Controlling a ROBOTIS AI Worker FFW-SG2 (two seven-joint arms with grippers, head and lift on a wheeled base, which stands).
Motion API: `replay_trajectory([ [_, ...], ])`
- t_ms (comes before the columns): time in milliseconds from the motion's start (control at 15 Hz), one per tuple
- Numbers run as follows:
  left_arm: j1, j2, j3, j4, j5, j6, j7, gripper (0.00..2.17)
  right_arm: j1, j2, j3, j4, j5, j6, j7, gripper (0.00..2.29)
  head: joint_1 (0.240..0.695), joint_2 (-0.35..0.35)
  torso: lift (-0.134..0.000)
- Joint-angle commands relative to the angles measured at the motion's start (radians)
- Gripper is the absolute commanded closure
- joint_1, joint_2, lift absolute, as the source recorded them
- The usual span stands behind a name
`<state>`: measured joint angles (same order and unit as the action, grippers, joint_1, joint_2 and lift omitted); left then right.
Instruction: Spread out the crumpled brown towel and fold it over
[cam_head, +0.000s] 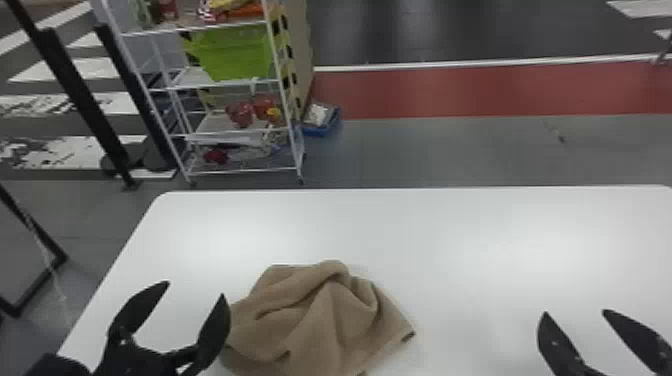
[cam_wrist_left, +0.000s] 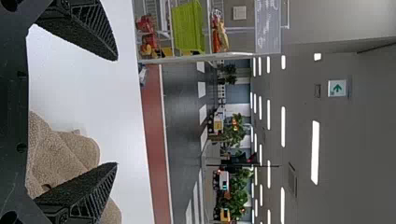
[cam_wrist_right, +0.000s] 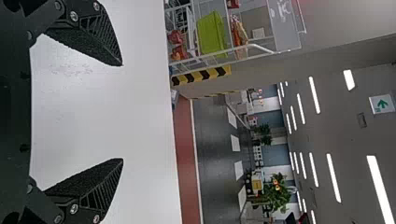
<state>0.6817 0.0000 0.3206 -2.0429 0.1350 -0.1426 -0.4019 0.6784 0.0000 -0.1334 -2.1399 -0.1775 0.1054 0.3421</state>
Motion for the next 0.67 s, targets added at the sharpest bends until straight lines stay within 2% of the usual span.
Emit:
replay_trajectory([
  [0,-0.004,-0.003,0.000,0.001,0.000,0.001,0.000,0.08,-0.005,0.001,0.000,0.006,0.004,0.001,0.000,0.17,0.695,0.143,-0.122],
  [600,-0.010,-0.003,0.000,0.009,-0.002,0.004,0.000,0.08,-0.017,0.001,0.000,0.020,0.006,0.004,0.000,0.17,0.695,0.142,-0.122],
])
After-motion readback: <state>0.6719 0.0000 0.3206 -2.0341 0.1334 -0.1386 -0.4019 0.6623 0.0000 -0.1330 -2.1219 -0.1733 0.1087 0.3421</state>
